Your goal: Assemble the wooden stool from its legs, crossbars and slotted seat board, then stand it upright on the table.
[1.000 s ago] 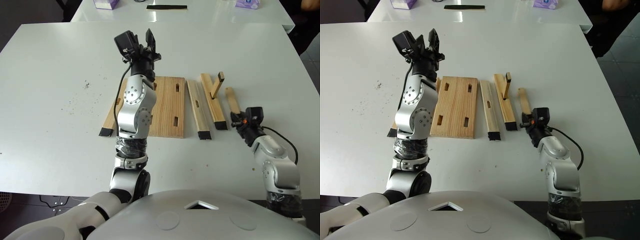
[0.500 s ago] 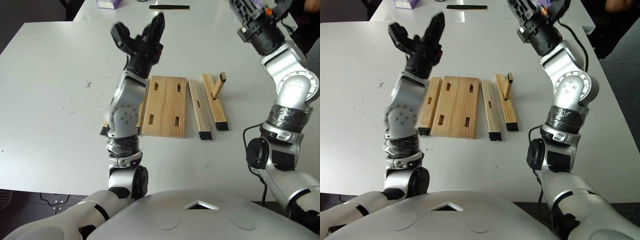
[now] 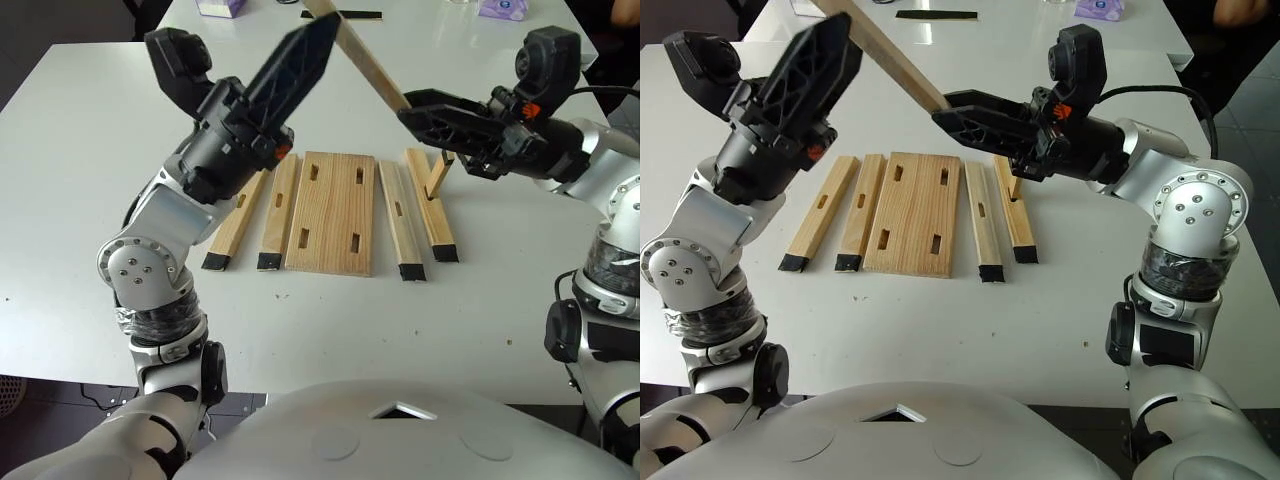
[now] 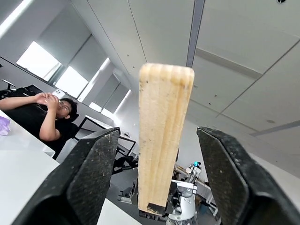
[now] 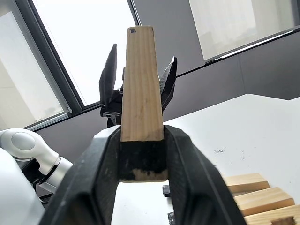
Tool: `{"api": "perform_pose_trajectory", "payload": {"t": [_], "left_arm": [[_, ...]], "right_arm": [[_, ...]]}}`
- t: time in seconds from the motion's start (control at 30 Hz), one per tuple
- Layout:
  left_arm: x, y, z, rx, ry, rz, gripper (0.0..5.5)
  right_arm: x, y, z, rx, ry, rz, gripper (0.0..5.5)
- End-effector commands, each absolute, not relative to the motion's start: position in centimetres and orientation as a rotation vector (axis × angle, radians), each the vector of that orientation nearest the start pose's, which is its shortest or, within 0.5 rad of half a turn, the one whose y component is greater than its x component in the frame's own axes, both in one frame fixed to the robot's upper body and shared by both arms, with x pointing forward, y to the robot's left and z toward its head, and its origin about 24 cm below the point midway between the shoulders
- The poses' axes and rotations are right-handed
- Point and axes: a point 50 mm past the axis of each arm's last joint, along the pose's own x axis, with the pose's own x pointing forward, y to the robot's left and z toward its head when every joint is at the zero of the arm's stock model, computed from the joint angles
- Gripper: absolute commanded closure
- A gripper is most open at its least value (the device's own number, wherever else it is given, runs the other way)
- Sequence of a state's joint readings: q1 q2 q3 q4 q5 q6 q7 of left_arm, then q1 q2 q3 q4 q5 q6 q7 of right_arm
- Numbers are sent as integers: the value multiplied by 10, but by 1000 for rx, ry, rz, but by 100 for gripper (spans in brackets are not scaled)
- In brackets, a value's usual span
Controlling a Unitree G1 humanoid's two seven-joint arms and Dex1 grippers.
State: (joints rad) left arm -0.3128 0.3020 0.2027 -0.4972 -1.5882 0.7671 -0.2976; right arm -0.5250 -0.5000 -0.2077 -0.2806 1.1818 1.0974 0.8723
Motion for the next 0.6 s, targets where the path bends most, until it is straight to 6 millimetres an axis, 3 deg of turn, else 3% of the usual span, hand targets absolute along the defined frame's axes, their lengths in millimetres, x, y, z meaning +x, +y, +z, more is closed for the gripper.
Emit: {"api": "perform_pose_trajectory", "payload": {"t": [0.03, 0.2, 0.37, 0.6], "left_arm": [[225, 134, 213, -813, -113, -1258, 245], [227, 141, 215, -756, -109, -1275, 245], [225, 143, 214, -708, -85, -1318, 245], [225, 142, 216, -686, -100, -1345, 350]], "right_arm": [[243, -151, 209, 420, 136, 1526, 419], [237, -163, 197, 404, 217, 1528, 419], [238, -163, 197, 416, 217, 1537, 419], [235, -158, 193, 412, 243, 1558, 419]]}}
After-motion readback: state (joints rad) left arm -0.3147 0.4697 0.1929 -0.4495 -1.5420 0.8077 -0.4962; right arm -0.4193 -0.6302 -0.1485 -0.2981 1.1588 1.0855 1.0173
